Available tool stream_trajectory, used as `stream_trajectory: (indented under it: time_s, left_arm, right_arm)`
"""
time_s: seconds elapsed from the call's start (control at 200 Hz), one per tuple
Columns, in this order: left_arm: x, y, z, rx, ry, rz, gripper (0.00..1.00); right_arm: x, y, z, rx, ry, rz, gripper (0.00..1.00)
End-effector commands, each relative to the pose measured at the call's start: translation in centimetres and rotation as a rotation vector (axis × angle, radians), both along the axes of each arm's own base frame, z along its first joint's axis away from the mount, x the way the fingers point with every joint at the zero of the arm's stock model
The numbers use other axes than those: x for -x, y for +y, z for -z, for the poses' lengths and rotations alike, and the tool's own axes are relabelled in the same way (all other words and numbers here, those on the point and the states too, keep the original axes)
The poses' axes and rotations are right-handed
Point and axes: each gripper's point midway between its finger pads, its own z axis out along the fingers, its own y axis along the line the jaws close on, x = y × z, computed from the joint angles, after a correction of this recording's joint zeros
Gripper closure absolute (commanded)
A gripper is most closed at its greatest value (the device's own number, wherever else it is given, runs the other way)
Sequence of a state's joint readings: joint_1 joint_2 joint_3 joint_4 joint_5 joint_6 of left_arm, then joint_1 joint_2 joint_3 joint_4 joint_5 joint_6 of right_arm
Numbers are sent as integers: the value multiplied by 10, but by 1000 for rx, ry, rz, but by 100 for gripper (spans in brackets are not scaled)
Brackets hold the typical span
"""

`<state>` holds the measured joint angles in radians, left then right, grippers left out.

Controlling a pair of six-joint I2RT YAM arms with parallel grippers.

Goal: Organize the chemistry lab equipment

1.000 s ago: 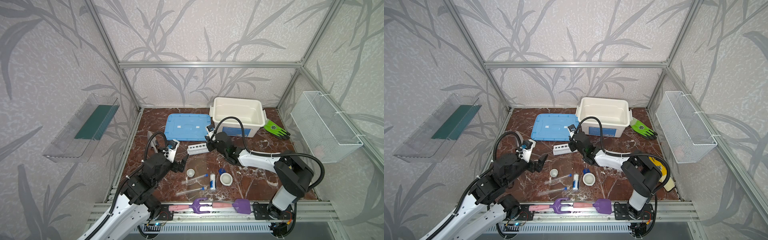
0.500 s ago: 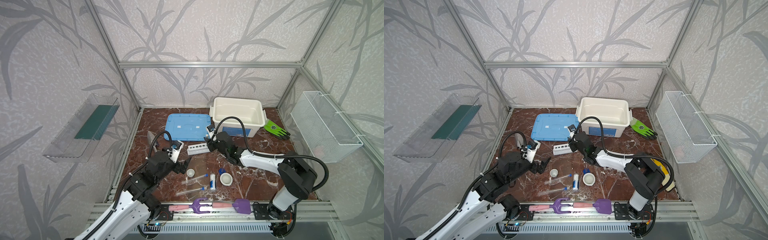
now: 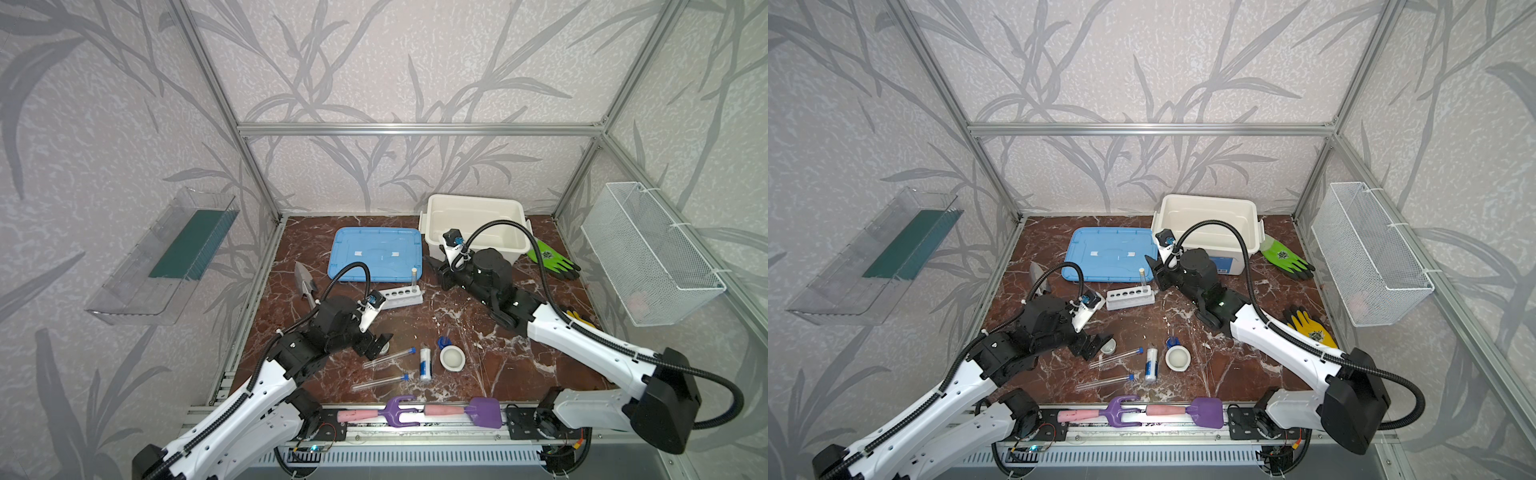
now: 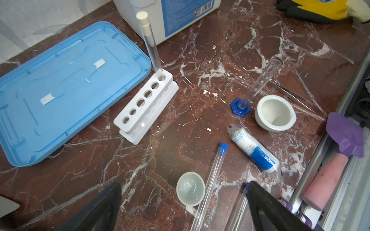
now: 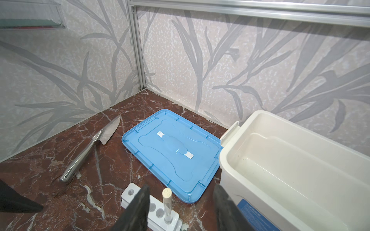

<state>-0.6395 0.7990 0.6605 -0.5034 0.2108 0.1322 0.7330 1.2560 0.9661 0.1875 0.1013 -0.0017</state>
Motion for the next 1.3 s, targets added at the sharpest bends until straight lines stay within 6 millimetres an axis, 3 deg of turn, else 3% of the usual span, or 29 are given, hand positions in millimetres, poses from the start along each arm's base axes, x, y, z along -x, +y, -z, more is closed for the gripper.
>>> stream_trajectory:
  time_s: [0.0,0.38,0.67,0.91,1.295]
  left_arm:
    - [6,-13,2,-19,29,99,4]
    - [10,-30,60,-256,111,224,8]
    - [17,-40,101,-429,240,362,13]
    - [13,-47,111,-489,267,410,17]
    - [19,-47,131,-590,318,461,31]
  right_arm:
    - [16,-18,12,11,70,-26,48]
    - [36,-78,24,-53,108,62,48]
    - [38,-90,35,-68,133,66,49]
    - [39,-99,40,-91,143,75,49]
    - [33,-100,47,-101,153,82,50]
